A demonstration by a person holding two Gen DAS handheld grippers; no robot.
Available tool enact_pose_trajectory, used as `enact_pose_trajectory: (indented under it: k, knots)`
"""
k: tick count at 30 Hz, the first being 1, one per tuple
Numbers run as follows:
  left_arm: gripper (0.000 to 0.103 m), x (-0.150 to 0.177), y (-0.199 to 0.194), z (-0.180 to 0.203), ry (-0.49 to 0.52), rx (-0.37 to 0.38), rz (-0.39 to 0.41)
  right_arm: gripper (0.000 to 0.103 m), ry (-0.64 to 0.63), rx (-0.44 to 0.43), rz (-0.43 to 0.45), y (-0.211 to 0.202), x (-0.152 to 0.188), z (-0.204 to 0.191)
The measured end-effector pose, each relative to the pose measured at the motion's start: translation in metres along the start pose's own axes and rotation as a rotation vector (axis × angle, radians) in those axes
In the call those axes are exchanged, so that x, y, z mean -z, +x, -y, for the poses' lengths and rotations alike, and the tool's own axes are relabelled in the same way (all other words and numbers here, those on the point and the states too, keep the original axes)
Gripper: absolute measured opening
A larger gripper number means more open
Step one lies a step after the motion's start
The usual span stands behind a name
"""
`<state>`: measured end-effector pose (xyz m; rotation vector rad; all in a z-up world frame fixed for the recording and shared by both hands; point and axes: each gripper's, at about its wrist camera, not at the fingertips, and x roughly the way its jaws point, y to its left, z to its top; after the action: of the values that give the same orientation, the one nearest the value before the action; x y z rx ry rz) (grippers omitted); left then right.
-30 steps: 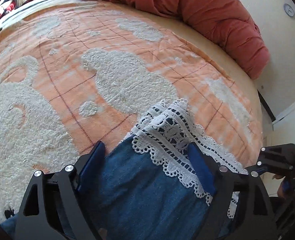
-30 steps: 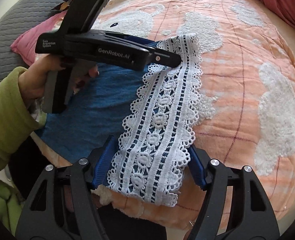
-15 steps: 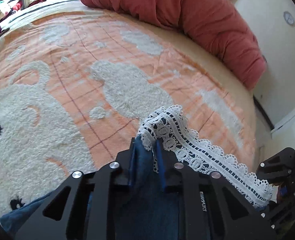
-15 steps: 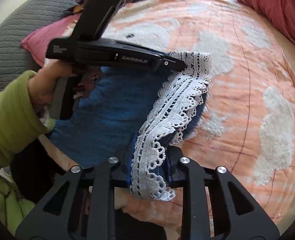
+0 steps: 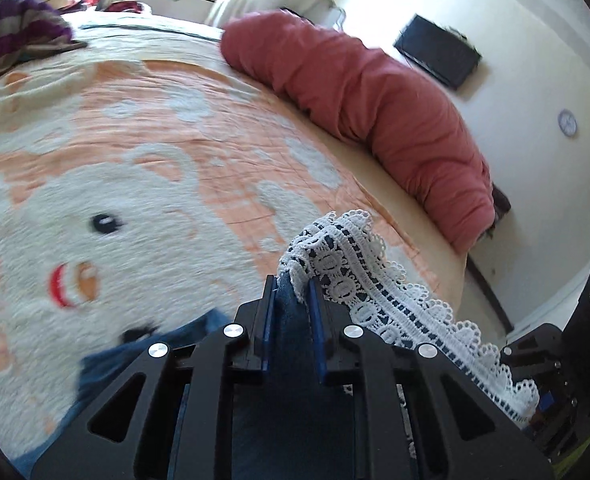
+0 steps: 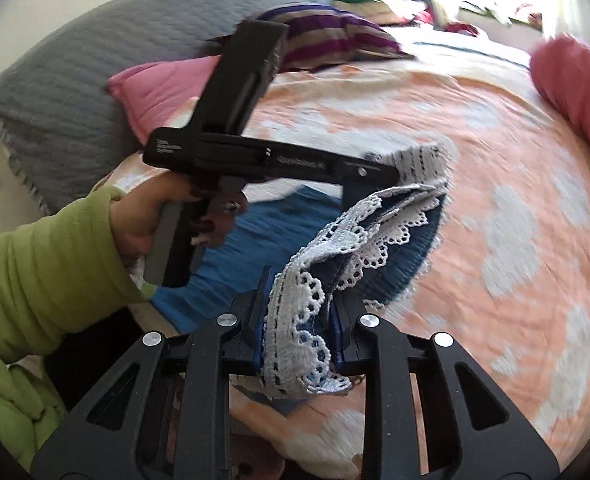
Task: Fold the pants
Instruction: 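Lift the lace hem end and fold it over onto the waistband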
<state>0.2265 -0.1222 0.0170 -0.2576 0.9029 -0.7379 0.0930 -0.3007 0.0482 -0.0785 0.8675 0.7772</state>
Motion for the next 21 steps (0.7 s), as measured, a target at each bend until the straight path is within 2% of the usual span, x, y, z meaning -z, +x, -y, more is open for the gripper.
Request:
enact_pose_trajectory:
  k: [2, 6, 10, 12, 13, 15, 18, 19, 21]
  knots:
    - [0.020, 0.007, -0.017, -0.018, -0.056, -0.028, -0.010, 0.017, -0.030, -0.020, -0.014, 0.016, -0.008, -0.018]
    - [0.041, 0.023, -0.062, -0.059, -0.147, -0.076, 0.001, 0.017, -0.175, 0.017, -0.080, 0.059, -0.010, -0.064]
    - [0.042, 0.052, -0.098, -0.107, -0.315, -0.067, 0.054, 0.017, -0.324, 0.016, -0.166, 0.108, 0.008, -0.108]
    - [0.042, 0.063, -0.103, -0.127, -0.404, -0.065, 0.051, 0.021, -0.428, 0.021, -0.205, 0.126, 0.023, -0.130]
    - [0.042, 0.066, -0.105, -0.131, -0.425, -0.069, 0.036, 0.030, -0.457, 0.015, -0.202, 0.128, 0.027, -0.137]
    - [0.043, 0.066, -0.104, -0.137, -0.452, -0.081, 0.016, 0.040, -0.495, -0.035, -0.172, 0.121, 0.033, -0.147]
    - [0.054, 0.062, -0.104, -0.133, -0.436, -0.087, 0.008, 0.050, -0.447, -0.168, -0.054, 0.092, 0.026, -0.144]
    - [0.058, 0.063, -0.104, -0.130, -0.418, -0.104, -0.002, 0.055, -0.432, -0.173, -0.025, 0.083, 0.025, -0.139]
    - [0.059, 0.064, -0.099, -0.129, -0.390, -0.138, -0.032, 0.055, -0.374, -0.161, 0.037, 0.070, 0.017, -0.125]
